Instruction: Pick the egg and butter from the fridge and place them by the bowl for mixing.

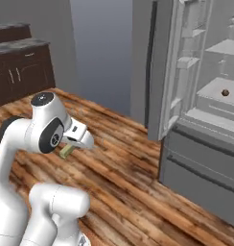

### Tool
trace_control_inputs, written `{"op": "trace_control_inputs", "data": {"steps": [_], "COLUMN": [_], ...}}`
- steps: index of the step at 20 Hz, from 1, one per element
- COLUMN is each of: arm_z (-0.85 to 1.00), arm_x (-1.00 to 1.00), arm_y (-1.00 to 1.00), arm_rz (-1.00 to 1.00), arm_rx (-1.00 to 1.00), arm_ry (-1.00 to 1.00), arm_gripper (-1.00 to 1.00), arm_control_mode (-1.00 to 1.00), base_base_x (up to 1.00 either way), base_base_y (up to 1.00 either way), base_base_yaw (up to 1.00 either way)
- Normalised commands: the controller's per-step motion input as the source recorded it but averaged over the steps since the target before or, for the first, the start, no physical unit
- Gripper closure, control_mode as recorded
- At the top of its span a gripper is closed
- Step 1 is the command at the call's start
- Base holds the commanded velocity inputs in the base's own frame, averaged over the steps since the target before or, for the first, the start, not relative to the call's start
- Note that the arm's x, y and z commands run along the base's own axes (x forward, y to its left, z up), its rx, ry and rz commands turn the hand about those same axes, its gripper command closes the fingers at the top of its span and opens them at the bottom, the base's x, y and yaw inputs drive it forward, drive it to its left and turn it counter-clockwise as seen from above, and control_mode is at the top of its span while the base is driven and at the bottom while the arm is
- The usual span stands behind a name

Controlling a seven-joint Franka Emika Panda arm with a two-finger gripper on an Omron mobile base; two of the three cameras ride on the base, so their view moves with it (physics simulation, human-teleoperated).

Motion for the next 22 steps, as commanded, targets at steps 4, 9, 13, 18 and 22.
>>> {"op": "trace_control_inputs", "data": {"steps": [4, 9, 13, 18, 22], "arm_z": [0.0, 0.0, 0.0, 0.0, 0.0], "arm_x": [0.0, 0.0, 0.0, 0.0, 0.0], "arm_y": [0.0, 0.0, 0.0, 0.0, 0.0], "arm_rz": [0.0, 0.0, 0.0, 0.0, 0.0], "arm_rx": [0.0, 0.0, 0.0, 0.0, 0.0], "arm_ry": [0.0, 0.0, 0.0, 0.0, 0.0], "arm_gripper": [1.0, 1.0, 1.0, 1.0, 1.0], "arm_control_mode": [1.0, 1.0, 1.0, 1.0, 1.0], "base_base_x": [-0.13, -0.23, -0.19, -0.11, -0.04], "base_base_y": [0.77, 0.76, 0.61, 0.42, 0.22], "base_base_yaw": [0.8, 0.94, 0.99, 1.0, 1.0]}}
